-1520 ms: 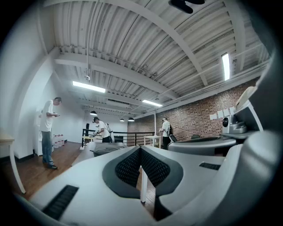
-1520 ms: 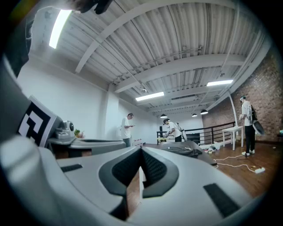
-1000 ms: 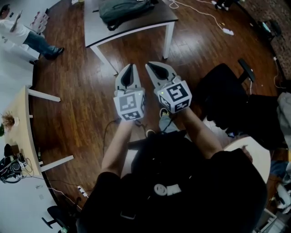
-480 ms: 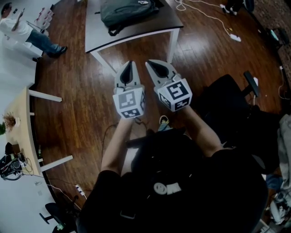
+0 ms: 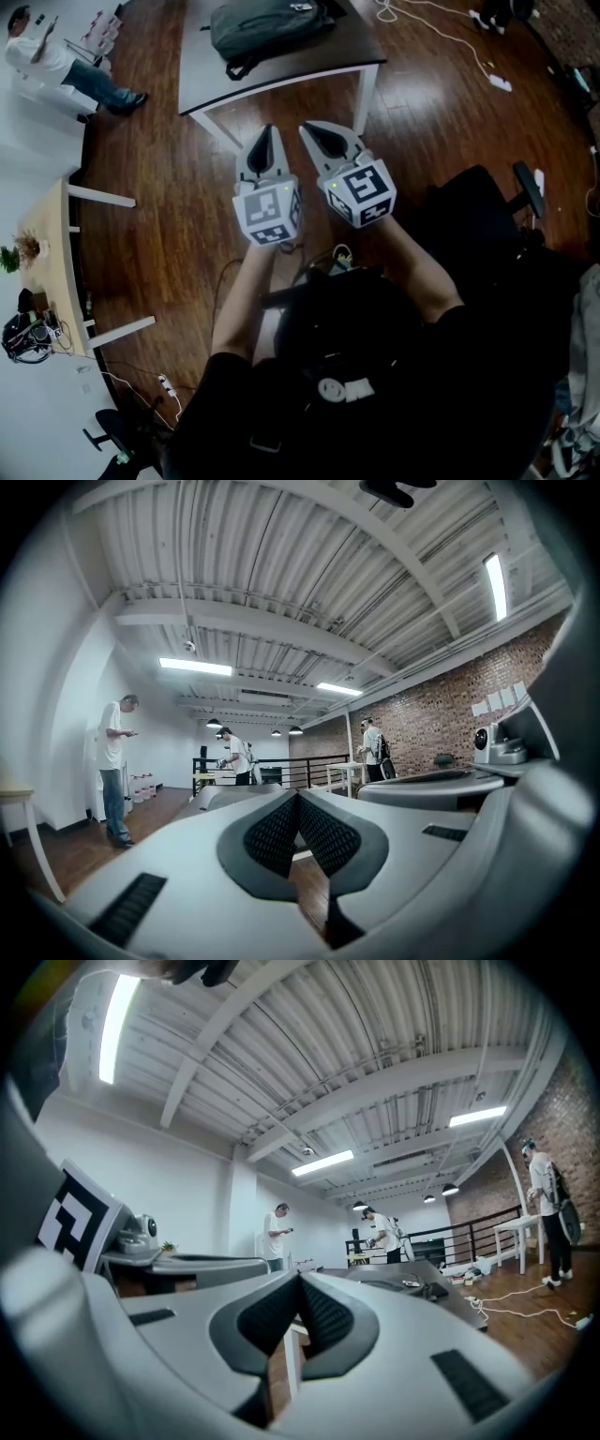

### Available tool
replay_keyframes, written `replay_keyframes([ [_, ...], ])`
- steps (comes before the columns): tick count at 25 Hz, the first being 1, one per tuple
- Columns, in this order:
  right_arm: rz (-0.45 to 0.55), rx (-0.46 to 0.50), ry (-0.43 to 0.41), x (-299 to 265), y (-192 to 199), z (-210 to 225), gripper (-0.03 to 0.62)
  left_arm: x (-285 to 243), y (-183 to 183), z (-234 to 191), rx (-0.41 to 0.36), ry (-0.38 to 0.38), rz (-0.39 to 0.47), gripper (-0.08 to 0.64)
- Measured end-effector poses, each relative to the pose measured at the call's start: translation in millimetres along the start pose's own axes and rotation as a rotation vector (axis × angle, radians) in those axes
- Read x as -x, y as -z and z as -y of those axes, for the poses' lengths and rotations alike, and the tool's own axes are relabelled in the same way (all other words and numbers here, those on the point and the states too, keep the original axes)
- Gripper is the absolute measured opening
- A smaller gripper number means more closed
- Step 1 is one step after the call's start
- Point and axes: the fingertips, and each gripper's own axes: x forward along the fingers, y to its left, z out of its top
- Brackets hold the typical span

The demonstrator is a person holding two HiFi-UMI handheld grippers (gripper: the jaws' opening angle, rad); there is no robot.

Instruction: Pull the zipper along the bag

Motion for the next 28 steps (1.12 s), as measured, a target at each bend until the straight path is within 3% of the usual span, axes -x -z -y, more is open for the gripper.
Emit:
replay_keyframes([
  [9,-0.013,-0.009,-0.005,-27,4,9,0.011,-24,6,-14,-0.002,0.001,-0.019,0.005],
  [16,-0.038,-0.006,0.038,-67,11,28,0.011,-65,18,-33,0.014,0.053,-0.031,0.005],
  [28,-0.040,-0.003,0.080,-175,5,43,0.011,-139,7,-116,0.053,0.084,-0.016,0.005],
])
